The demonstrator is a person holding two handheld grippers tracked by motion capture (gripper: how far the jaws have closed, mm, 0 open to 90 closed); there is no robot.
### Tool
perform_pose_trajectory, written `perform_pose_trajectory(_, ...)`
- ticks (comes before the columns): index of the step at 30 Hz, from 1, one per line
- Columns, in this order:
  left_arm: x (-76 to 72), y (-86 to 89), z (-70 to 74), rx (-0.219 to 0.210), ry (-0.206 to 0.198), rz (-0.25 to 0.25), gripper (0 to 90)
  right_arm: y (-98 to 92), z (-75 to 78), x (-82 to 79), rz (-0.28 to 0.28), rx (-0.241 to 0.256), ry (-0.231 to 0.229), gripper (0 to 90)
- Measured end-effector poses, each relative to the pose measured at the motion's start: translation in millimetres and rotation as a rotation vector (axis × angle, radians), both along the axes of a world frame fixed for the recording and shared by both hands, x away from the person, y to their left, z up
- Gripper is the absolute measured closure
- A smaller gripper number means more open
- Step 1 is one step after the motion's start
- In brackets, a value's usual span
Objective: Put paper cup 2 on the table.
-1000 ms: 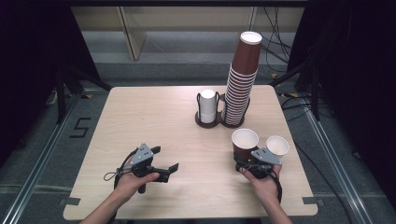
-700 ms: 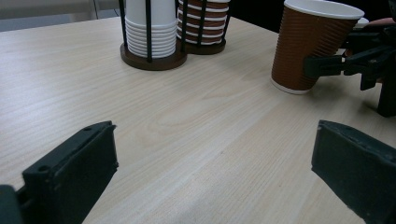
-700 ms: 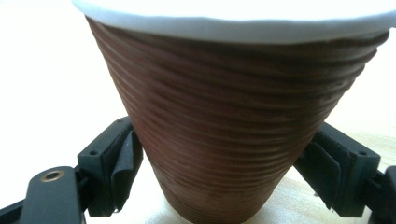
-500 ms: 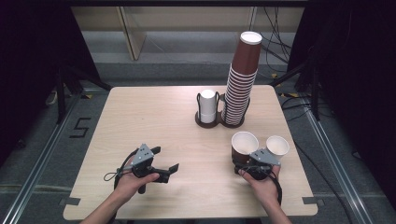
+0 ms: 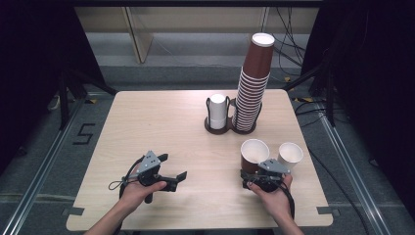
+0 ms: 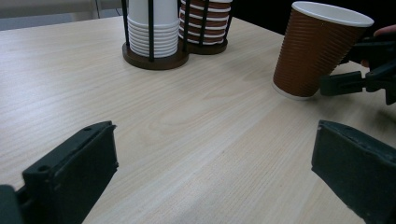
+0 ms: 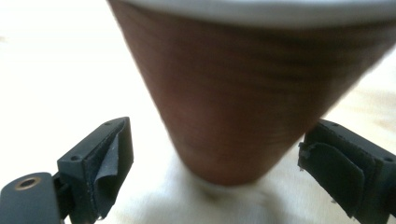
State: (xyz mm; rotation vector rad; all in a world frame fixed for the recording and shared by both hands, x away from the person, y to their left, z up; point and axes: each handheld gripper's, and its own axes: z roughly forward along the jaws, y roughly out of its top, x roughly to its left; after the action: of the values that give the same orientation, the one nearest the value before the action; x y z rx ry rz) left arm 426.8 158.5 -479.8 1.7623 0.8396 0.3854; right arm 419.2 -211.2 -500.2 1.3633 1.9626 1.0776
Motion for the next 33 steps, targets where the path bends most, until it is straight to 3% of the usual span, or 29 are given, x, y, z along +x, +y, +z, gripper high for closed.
perform_pose_trajectory(2,0.0,0.0,0.0,0.001,0.001,0.001,0.0,-0.5,0.6,-3.3,0.004,0.012,0.007,10.2)
perform_pose_trajectory(3,0.8,-0.4,-0.8,-0.010,-0.003,-0.005,0.0,-0.3,2.1,-7.0,-0.001,0.018,0.032,10.2)
perform_pose_trajectory(5,0.7,-0.6,-0.8,-0.007,-0.002,-0.007,0.0,-3.3,2.4,-10.4,0.017,-0.002,0.019,10.2)
perform_pose_trajectory(8,0.1,-1.0,-0.7,-0.001,-0.002,-0.004,0.0,-7.9,4.7,-18.0,0.020,0.024,0.027,10.5)
perform_pose_trajectory(13,0.0,-1.4,-1.7,0.004,0.003,0.002,0.0,-18.2,6.9,-24.5,0.045,-0.004,0.023,11.3)
perform_pose_trajectory(16,0.2,-2.1,-2.5,0.001,-0.001,0.002,0.0,-24.6,8.9,-33.8,0.045,0.013,0.043,12.2)
perform_pose_trajectory(17,0.4,-2.0,-2.7,0.004,-0.001,-0.001,0.0,-29.1,8.7,-34.6,0.061,-0.006,0.019,12.4)
perform_pose_trajectory(19,-0.1,-2.2,-2.5,0.012,0.002,0.002,0.0,-30.3,9.6,-37.4,0.055,0.010,0.029,12.6)
perform_pose_trajectory(21,-0.3,-2.3,-2.6,0.013,0.002,0.002,0.0,-35.9,10.0,-39.4,0.075,-0.008,0.011,13.1)
perform_pose_trajectory(23,-0.3,-2.5,-2.5,0.011,0.002,0.002,0.0,-39.2,9.9,-42.3,0.078,0.002,0.014,14.5)
perform_pose_trajectory(24,-0.2,-2.3,-2.6,0.012,0.001,0.003,0.0,-40.8,10.3,-47.7,0.072,0.038,0.046,14.8)
perform_pose_trajectory(27,-0.3,-2.2,-2.8,0.013,0.003,0.005,0.0,-46.8,9.4,-47.7,0.106,-0.003,0.001,15.0)
perform_pose_trajectory(28,-0.3,-2.2,-2.9,0.012,0.004,0.005,0.0,-46.1,9.4,-51.3,0.091,0.027,0.029,15.0)
perform_pose_trajectory(29,-0.3,-2.2,-3.0,0.014,0.004,0.003,0.0,-49.0,8.4,-50.1,0.120,0.010,0.006,15.1)
perform_pose_trajectory(33,-0.3,-2.8,-3.8,0.013,0.004,0.001,0.0,-55.4,5.9,-56.8,0.124,0.011,-0.001,15.3)
